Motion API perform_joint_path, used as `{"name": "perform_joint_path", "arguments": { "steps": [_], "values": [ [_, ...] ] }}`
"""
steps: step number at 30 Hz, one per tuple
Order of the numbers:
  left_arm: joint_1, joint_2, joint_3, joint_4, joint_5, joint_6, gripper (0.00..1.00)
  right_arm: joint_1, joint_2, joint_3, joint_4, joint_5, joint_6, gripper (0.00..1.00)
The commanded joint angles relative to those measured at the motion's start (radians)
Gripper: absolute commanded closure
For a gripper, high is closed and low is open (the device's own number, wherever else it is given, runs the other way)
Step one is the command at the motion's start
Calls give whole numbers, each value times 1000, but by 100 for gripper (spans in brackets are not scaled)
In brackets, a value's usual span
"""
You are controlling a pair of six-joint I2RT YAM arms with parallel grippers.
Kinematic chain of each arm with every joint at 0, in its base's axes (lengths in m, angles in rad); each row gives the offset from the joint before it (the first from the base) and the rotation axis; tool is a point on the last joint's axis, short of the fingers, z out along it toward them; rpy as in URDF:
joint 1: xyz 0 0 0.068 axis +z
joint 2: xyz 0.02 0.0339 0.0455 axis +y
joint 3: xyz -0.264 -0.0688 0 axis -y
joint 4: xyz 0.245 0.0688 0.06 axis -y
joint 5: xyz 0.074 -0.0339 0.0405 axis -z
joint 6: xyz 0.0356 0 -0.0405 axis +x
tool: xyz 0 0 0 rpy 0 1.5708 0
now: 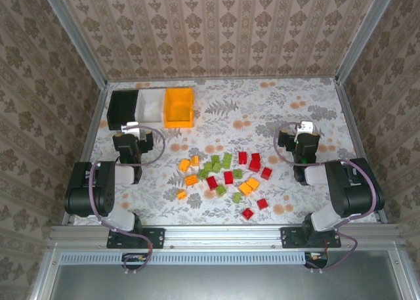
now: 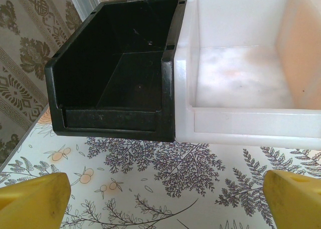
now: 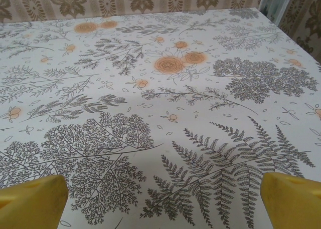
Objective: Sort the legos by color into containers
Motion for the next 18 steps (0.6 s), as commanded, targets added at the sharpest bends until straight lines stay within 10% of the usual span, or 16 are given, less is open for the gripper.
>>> {"name": "perform_joint_path", "arguments": {
  "steps": [1, 5, 11, 15, 18],
  "values": [
    [-16, -43, 3, -26, -30, -10, 0, 0, -68, 39, -73, -27, -18, 0],
    [-94, -172, 58, -203, -164, 44, 0, 27, -187, 189, -432, 16, -1, 0],
    [-104, -328, 159, -370, -205, -89, 0, 73, -240, 254, -511, 85, 104, 0],
    [-74, -393, 224, -481, -388, -453, 0, 103, -192, 342, -579, 279, 267, 0],
    [21, -455, 307, -860, -328, -882, 0, 59, -174, 425, -747, 103, 443, 0]
  ]
}}
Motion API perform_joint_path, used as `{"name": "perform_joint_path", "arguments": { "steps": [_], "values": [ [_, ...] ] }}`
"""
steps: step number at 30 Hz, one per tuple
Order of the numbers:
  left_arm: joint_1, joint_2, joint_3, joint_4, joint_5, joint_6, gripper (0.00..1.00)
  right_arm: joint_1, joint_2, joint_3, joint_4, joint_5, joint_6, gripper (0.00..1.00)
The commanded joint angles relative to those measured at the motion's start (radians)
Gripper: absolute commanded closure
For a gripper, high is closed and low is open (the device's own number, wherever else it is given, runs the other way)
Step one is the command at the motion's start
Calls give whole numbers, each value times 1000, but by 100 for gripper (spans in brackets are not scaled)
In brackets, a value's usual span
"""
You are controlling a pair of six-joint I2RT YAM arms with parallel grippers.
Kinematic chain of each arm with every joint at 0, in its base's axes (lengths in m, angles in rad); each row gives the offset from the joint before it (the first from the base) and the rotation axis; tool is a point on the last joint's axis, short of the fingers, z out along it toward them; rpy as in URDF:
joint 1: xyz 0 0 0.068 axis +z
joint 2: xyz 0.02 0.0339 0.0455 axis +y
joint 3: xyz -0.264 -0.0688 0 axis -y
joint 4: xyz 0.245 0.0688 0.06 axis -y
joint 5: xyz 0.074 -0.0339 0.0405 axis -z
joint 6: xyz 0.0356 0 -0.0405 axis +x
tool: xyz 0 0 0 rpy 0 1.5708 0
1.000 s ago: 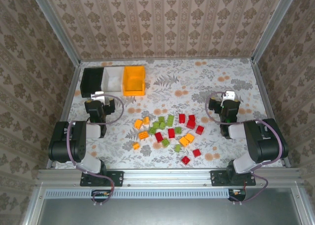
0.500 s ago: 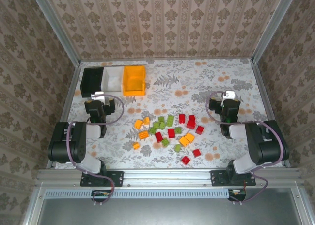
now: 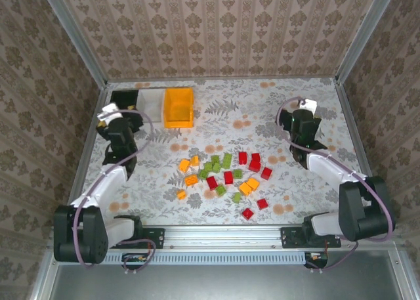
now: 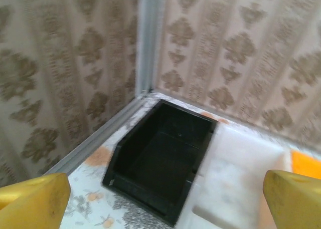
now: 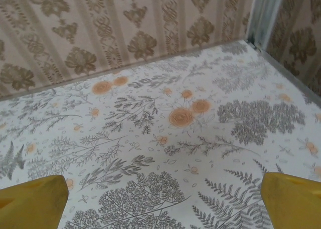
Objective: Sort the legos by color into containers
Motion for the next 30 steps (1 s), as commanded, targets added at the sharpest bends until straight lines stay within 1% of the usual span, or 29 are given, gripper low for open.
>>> {"name": "perform_joint_path", "arguments": {
  "steps": [1, 2, 3, 4, 7, 8, 9, 10, 12, 13, 15, 18, 21, 23, 26, 30],
  "values": [
    [109, -60, 62, -366, 34, -495, 0, -51, 19, 90, -200, -136, 250, 0],
    [155, -63, 42, -313, 133, -482, 0, -70, 32, 106, -204, -241, 262, 0],
    [179, -61, 28, -269, 210, -471, 0, -80, 63, 122, -201, -319, 262, 0],
    [193, -55, 19, -240, 261, -465, 0, -86, 93, 137, -193, -381, 264, 0],
    [195, -13, 23, -167, 334, -420, 0, -86, 170, 179, -193, -474, 305, 0],
    [194, 15, 49, -179, 357, -400, 0, -86, 185, 187, -193, -502, 310, 0],
    [191, 53, 91, -207, 386, -351, 0, -85, 196, 194, -194, -529, 305, 0],
    [183, 92, 148, -264, 405, -310, 1, -81, 202, 199, -202, -549, 299, 0],
    [138, 189, 289, -419, 383, -205, 4, -65, 205, 204, -219, -553, 272, 0],
    [112, 231, 350, -471, 364, -161, 4, -59, 202, 205, -227, -550, 256, 0],
    [65, 331, 470, -558, 339, -82, 7, -42, 194, 202, -239, -538, 228, 0],
    [13, 485, 641, -661, 338, 1, 14, -27, 188, 203, -266, -530, 210, 0],
    [-29, 620, 773, -714, 350, 57, 17, -17, 187, 220, -302, -522, 202, 0],
    [-48, 690, 842, -746, 331, 74, 18, -9, 186, 229, -322, -508, 193, 0],
    [-75, 775, 934, -782, 305, 100, 18, -2, 181, 229, -326, -504, 188, 0],
    [-119, 860, 1013, -805, 267, 132, 20, 1, 181, 230, -331, -509, 191, 0]
  ]
}}
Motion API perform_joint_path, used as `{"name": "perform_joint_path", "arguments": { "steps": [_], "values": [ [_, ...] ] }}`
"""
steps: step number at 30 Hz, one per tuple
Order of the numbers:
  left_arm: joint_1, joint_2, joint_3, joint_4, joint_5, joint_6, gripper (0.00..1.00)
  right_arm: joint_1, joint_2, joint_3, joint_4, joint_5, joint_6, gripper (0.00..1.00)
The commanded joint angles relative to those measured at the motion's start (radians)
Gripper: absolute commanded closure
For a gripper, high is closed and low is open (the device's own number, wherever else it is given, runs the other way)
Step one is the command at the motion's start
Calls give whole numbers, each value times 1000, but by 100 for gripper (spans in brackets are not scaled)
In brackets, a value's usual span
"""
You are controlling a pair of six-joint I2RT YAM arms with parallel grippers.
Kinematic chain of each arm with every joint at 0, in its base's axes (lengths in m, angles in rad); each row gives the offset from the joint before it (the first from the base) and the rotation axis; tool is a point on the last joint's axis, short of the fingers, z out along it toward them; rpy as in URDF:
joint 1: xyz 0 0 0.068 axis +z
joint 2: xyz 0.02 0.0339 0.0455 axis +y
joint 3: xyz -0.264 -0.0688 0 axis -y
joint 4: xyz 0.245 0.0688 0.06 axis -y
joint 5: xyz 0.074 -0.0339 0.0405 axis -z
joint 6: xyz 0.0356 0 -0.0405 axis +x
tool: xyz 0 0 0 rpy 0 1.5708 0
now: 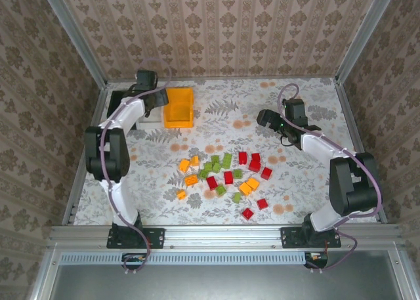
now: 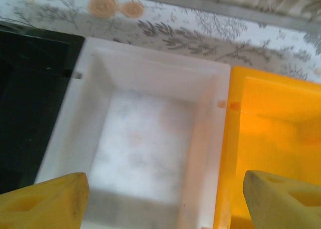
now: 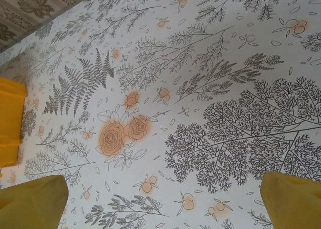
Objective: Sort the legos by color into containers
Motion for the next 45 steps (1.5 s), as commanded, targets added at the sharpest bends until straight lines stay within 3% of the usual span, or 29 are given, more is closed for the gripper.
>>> {"name": "perform_joint_path", "arguments": {
  "steps": [1, 7, 13, 22, 28, 37, 45],
  "values": [
    [-32, 45, 84, -78, -57, 69, 21, 8, -26, 26, -40, -2, -19, 0],
    [-45, 166, 175, -153, -102, 46, 29, 8, -56, 23, -52, 8, -23, 0],
    [-48, 222, 179, -158, -64, 9, 41, 9, -94, 20, -70, 33, -29, 0],
    [-94, 180, 84, -121, 10, -86, 74, 9, -104, 36, -106, 65, -11, 0],
    [-181, 134, 27, -103, 45, -161, 99, 9, -115, 28, -119, 93, -15, 0],
    [-401, 184, 147, -211, -19, -273, 100, 7, -152, -9, -131, 139, -11, 0],
    [-548, 297, 383, -386, -109, -352, 100, -2, -206, -43, -150, 162, -14, 0]
  ]
}}
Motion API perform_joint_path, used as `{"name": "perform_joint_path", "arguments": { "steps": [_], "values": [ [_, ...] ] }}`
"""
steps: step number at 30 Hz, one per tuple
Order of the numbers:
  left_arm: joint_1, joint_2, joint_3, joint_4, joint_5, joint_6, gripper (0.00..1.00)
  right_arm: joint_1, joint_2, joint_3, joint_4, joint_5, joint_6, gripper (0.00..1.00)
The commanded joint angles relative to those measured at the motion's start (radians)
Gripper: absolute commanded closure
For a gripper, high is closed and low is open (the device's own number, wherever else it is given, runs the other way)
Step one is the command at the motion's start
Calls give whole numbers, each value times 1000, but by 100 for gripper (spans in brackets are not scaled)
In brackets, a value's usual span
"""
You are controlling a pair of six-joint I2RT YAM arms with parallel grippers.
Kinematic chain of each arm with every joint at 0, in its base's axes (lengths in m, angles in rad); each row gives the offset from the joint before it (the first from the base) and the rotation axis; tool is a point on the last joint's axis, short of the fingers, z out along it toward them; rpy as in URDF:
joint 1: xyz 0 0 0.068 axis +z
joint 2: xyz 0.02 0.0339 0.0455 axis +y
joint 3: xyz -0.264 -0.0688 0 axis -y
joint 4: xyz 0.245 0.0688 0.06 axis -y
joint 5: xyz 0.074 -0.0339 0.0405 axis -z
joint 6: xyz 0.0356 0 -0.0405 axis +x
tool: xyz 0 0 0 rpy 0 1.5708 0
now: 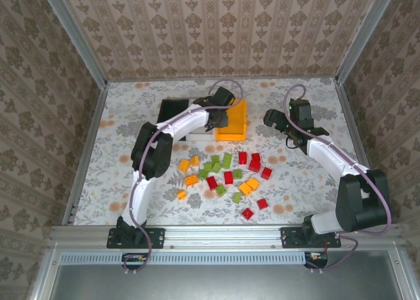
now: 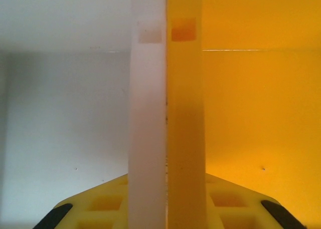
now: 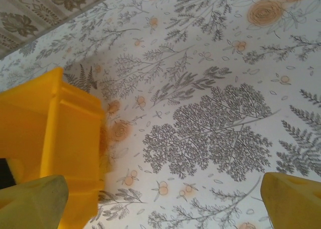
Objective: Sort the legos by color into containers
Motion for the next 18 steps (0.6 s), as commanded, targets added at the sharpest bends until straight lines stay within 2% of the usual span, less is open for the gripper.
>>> {"name": "perform_joint_path", "arguments": {
  "steps": [1, 7, 14, 16, 18],
  "values": [
    [-26, 27, 82, -113, -59, -71, 100, -6, -52, -19, -27, 34, -7, 0],
    [-68, 92, 178, -186, -90, -138, 100, -10, -83, -35, -42, 49, -6, 0],
    [-104, 97, 159, -182, -97, -189, 98, -11, -109, -49, -59, 68, 1, 0],
    [-105, 87, 145, -156, -88, -182, 78, -11, -110, -47, -66, 70, 6, 0],
    [-108, 75, 132, -124, -77, -164, 66, -11, -111, -41, -81, 65, 9, 0]
  ]
}}
